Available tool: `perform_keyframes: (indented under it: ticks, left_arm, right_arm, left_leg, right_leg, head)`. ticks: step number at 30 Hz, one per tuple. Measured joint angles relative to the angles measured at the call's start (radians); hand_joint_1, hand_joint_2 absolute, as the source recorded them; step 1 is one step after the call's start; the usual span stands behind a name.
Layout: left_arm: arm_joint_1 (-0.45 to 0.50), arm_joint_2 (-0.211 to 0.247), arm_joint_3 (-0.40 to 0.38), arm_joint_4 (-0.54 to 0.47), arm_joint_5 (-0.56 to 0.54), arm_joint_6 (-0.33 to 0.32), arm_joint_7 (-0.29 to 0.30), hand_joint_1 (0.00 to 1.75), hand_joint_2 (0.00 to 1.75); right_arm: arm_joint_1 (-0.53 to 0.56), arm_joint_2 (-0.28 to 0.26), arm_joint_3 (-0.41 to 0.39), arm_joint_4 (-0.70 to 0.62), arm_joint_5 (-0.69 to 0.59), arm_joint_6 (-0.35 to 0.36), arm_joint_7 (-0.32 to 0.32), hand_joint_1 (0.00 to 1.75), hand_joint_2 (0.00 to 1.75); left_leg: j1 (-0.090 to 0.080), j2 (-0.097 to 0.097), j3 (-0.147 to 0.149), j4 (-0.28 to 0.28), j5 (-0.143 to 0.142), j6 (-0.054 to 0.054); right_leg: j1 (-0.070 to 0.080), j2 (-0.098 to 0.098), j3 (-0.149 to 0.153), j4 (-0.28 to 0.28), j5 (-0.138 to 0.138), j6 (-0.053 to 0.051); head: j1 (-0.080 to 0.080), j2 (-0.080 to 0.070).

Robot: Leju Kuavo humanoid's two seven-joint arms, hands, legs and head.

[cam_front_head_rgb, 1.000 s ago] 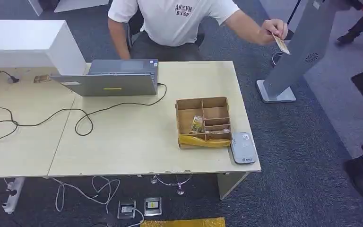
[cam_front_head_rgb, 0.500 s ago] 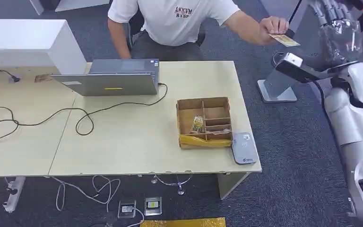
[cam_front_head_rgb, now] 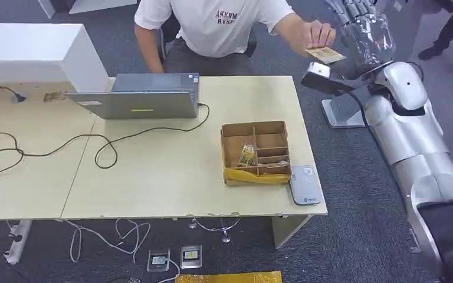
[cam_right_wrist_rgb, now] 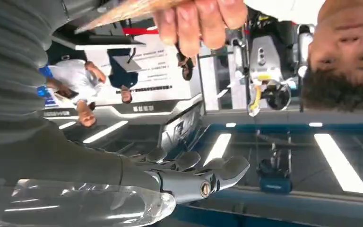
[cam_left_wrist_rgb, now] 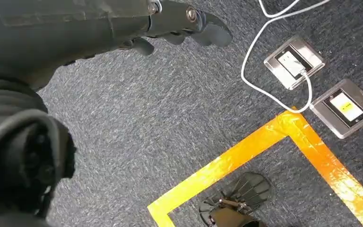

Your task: Pass the card to the sensor for recognition and then transmit it.

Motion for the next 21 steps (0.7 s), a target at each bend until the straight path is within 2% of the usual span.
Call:
perform_keyframes:
  ticks: [8,9,10,11,12,13,21]
  left_arm:
    - [0.001,0.0,0.0,0.0,-0.001,-0.001,0.0,0.0,0.0]
    - [0.001,0.0,0.0,0.0,-0.002,-0.001,0.0,0.0,0.0]
    - [0.001,0.0,0.0,0.0,-0.003,-0.002,0.0,0.0,0.0]
    - [0.001,0.0,0.0,0.0,-0.007,-0.002,0.0,0.0,0.0]
    - [0.001,0.0,0.0,0.0,-0.009,-0.002,0.0,0.0,0.0]
    - [0.001,0.0,0.0,0.0,-0.011,-0.003,0.0,0.0,0.0]
    - [0.001,0.0,0.0,0.0,-0.016,-0.01,0.0,0.0,0.0]
  right_arm:
    - [-0.006,0.02,0.034,0.038,-0.002,0.007,0.002,0.0,1.75]
    - [-0.006,0.021,0.037,0.041,-0.003,0.008,0.002,0.05,1.75]
    - [-0.006,0.023,0.039,0.044,-0.005,0.01,0.002,0.59,1.75]
    - [-0.006,0.023,0.042,0.047,-0.009,0.012,0.002,1.52,1.75]
    - [-0.006,0.024,0.045,0.05,-0.012,0.013,0.002,1.69,1.75]
    - [-0.007,0.024,0.048,0.053,-0.015,0.015,0.002,1.75,1.75]
    - [-0.007,0.024,0.058,0.073,-0.024,0.029,0.001,1.75,1.75]
  left_leg:
    - [0.0,0.0,0.0,0.0,0.0,0.0]
    - [0.0,0.0,0.0,0.0,0.0,0.0]
    - [0.0,0.0,0.0,0.0,0.0,0.0]
    - [0.0,0.0,0.0,0.0,0.0,0.0]
    - [0.0,0.0,0.0,0.0,0.0,0.0]
    - [0.0,0.0,0.0,0.0,0.0,0.0]
    - [0.0,0.001,0.0,0.0,0.0,0.0]
  right_leg:
    - [0.0,0.0,0.0,0.0,0.0,0.0]
    - [0.0,0.0,0.0,0.0,0.0,0.0]
    - [0.0,0.0,0.0,0.0,0.0,0.0]
    - [0.0,0.0,0.0,0.0,0.0,0.0]
    - [0.0,0.0,0.0,0.0,0.0,0.0]
    - [0.0,0.0,0.0,0.0,0.0,0.0]
    - [0.0,0.001,-0.001,0.0,0.0,0.0]
  head:
    - [0.001,0.0]
    - [0.0,0.0]
    - [0.0,0.0]
    - [0.0,0.0]
    - [0.0,0.0]
    - [0.0,0.0]
    - [0.0,0.0]
